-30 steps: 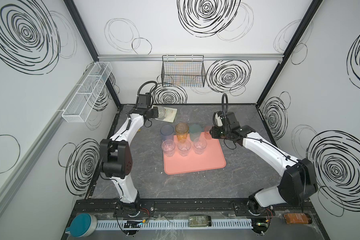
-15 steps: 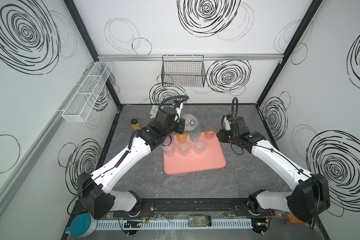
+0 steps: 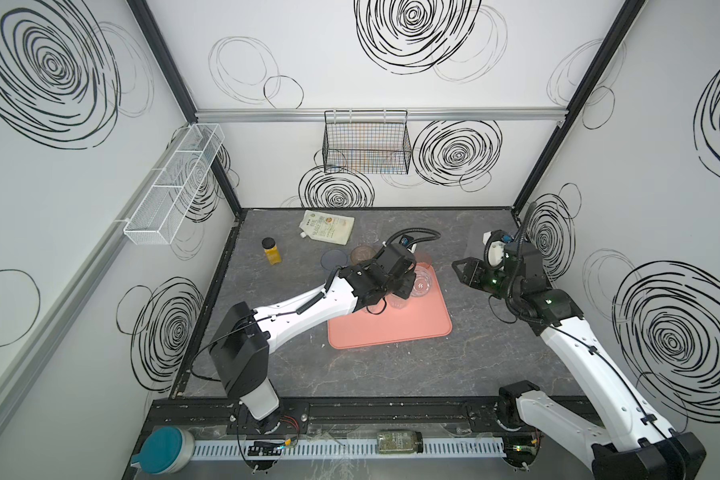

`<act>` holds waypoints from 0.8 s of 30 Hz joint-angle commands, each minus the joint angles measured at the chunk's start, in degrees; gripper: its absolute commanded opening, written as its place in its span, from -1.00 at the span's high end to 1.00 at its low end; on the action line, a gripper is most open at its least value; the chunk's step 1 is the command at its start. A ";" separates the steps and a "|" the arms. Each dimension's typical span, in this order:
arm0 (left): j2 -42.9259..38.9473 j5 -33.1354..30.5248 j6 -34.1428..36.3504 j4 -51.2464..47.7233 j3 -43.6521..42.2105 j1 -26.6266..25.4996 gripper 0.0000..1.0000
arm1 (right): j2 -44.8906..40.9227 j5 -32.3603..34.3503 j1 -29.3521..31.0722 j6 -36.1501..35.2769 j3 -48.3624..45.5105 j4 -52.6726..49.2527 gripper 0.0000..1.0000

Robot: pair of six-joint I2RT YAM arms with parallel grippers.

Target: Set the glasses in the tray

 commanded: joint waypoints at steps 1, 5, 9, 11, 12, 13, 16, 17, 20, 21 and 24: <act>0.84 -1.83 -1.34 4.43 4.29 -1.07 1.00 | 1.11 -2.24 2.40 1.51 1.70 0.55 -0.03; 2.87 -1.93 -1.30 3.85 6.44 -1.26 1.00 | 2.78 0.88 7.45 1.18 2.85 0.17 -0.03; 4.70 -2.12 -0.89 2.85 8.37 -1.36 1.00 | 4.82 6.93 11.32 0.25 2.89 -0.41 -0.03; 4.85 -2.45 -0.99 3.17 8.41 -1.62 1.00 | 5.78 10.15 11.95 -0.01 2.95 -0.85 -0.02; 5.05 -2.63 -0.98 3.20 8.47 -1.73 1.00 | 6.06 11.93 12.34 -0.25 3.07 -0.94 -0.01; 5.23 -2.79 -0.99 3.20 8.56 -1.67 1.00 | 6.25 13.74 12.74 -0.43 3.06 -1.08 0.01; 5.58 -2.69 -1.48 3.40 8.66 -1.55 1.00 | 7.34 19.36 13.93 -1.26 2.67 -1.26 0.13; 5.59 -2.23 -1.95 3.78 8.59 -1.60 1.00 | 7.81 21.18 14.37 -1.58 2.46 -1.18 0.18; 5.42 -0.35 -3.54 5.23 8.23 -1.54 1.00 | 8.79 26.52 15.63 -2.11 1.85 -0.90 0.28; 5.54 0.35 -4.13 5.63 8.21 -1.54 1.00 | 8.98 28.06 15.98 -2.26 1.49 -0.62 0.34; 5.85 1.71 -4.76 6.41 8.30 -1.52 1.00 | 9.37 30.40 16.19 -2.55 0.39 0.69 0.51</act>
